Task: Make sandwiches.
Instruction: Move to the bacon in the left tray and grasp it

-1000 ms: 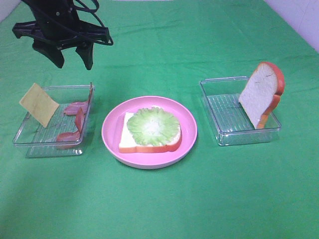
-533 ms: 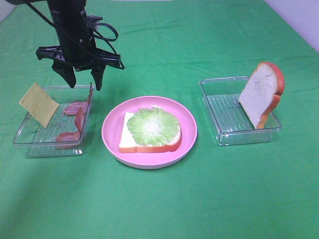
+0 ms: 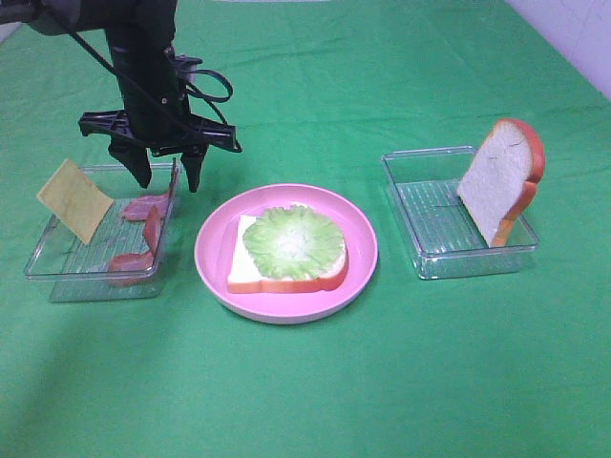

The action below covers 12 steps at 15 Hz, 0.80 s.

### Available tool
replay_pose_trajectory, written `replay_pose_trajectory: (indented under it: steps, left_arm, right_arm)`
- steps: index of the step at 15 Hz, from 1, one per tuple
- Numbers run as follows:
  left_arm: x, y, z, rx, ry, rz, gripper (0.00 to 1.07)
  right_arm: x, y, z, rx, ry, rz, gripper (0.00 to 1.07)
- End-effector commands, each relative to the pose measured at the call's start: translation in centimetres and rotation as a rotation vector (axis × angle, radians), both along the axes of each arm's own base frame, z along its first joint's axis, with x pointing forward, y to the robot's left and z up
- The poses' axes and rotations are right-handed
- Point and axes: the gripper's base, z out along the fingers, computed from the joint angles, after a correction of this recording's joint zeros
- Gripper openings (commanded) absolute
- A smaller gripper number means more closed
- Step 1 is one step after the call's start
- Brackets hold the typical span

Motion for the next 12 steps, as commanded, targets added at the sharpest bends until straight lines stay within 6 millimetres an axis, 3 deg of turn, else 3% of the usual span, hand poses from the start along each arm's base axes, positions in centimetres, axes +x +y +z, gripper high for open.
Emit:
replay_pose_trajectory:
  steps: [1, 6, 11, 12]
  left_arm:
    - [0.18, -0.16, -0.09, -0.005, -0.015, 0.004, 0.4]
    - [0.26, 0.02, -0.08, 0.016, -0.024, -0.002, 0.27]
    - [0.36, 0.27, -0.05, 0.045, -0.035, -0.01, 0.0]
    - [0.36, 0.27, -0.05, 0.045, -0.035, -0.01, 0.0]
  right_arm:
    - [-0.11, -0.06, 0.07, 0.004, -0.021, 0.0, 0.8]
    - [-0.11, -0.06, 0.07, 0.004, -0.021, 0.0, 0.8]
    - [-0.11, -0.06, 0.07, 0.004, -0.021, 0.0, 0.8]
    - [-0.11, -0.06, 0.07, 0.004, -0.021, 0.0, 0.8]
